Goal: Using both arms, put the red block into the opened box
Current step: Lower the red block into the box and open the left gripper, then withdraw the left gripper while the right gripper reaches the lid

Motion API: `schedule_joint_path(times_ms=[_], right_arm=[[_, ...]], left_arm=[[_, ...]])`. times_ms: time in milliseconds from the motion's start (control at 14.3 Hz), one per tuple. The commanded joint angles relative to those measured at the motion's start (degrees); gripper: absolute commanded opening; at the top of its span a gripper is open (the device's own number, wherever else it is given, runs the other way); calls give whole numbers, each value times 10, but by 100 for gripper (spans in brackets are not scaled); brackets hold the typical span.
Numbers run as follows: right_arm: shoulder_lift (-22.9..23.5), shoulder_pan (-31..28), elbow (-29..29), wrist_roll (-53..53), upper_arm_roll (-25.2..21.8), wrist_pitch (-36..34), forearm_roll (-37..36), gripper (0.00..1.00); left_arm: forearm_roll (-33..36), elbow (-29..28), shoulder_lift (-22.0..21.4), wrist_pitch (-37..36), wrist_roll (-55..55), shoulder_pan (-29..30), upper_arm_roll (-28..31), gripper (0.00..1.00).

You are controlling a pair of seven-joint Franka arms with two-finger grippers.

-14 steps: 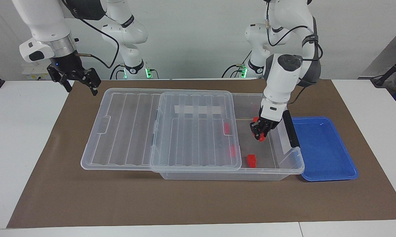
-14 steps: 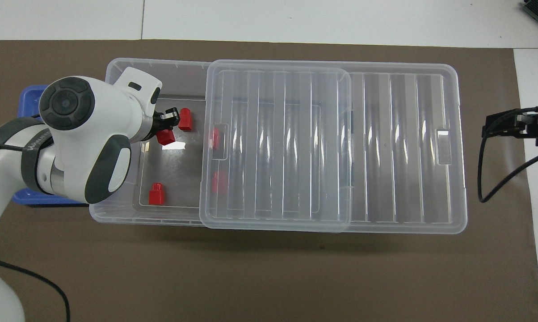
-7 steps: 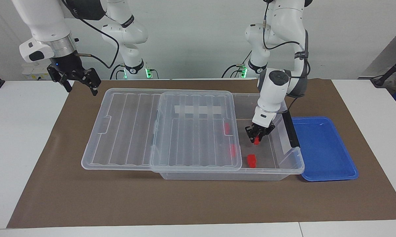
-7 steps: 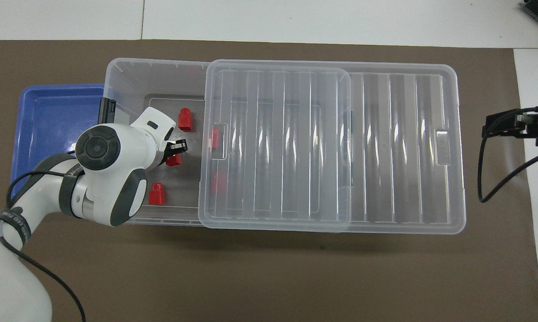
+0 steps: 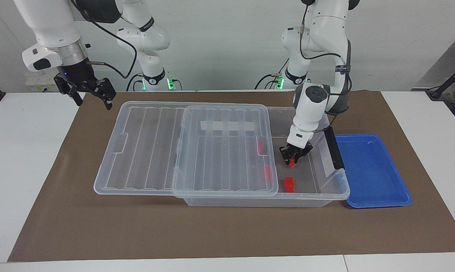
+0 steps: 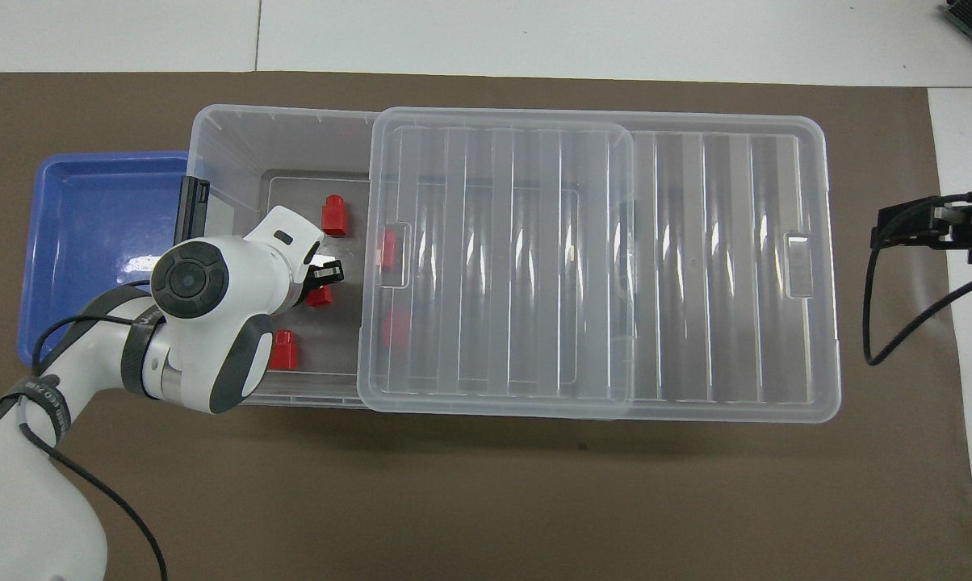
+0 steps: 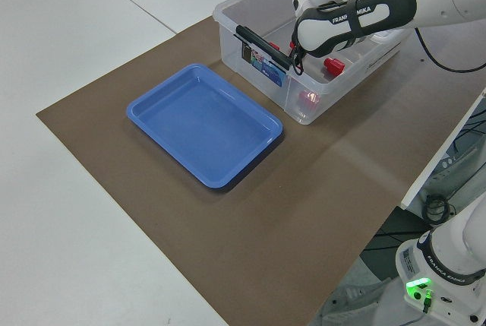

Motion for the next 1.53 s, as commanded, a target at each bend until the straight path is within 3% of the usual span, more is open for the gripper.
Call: schedule_joint_path(times_ms=[0,70,209,279,349,419,628,767,837,907,1116,1465], right_arm=[[0,-3,0,6,0,-8,0,100],[0,-4,0,7,0,-7,0,100],[0,-8,-1,6,0,-4,0,100],[-1,-9,-7,6,1,1,0,87],[-2,-10,-13,5,0,7,1,47],[-7,-12,-22,5,0,15,1,0],[-24,-23,-66,8,0,55,1,0],[-28,-32,-97,12,0,103,2,0],[-29,-38,-114,11,0,131,1,0],[-29,-42,-123,11,0,147,2,0],[-27,-59,-168,4,-1,197,1,0],[-15,-83,-232,3,-1,294,0,0]], left_arm=[[10,0,-3,6,-14,-5,5,73],[10,13,-13,-25,-23,-3,5,73],[10,109,-41,-209,-17,0,4,71],[10,183,-41,-317,-16,2,4,69],[8,250,-37,-403,-11,3,4,69],[3,305,-35,-473,-8,4,4,69],[2,350,-69,-563,18,8,16,69],[3,344,-99,-570,136,62,20,71],[3,344,-100,-567,210,97,20,78],[3,342,-100,-561,292,134,20,100],[3,308,-111,-521,451,202,20,100],[3,281,-123,-487,456,204,20,100]])
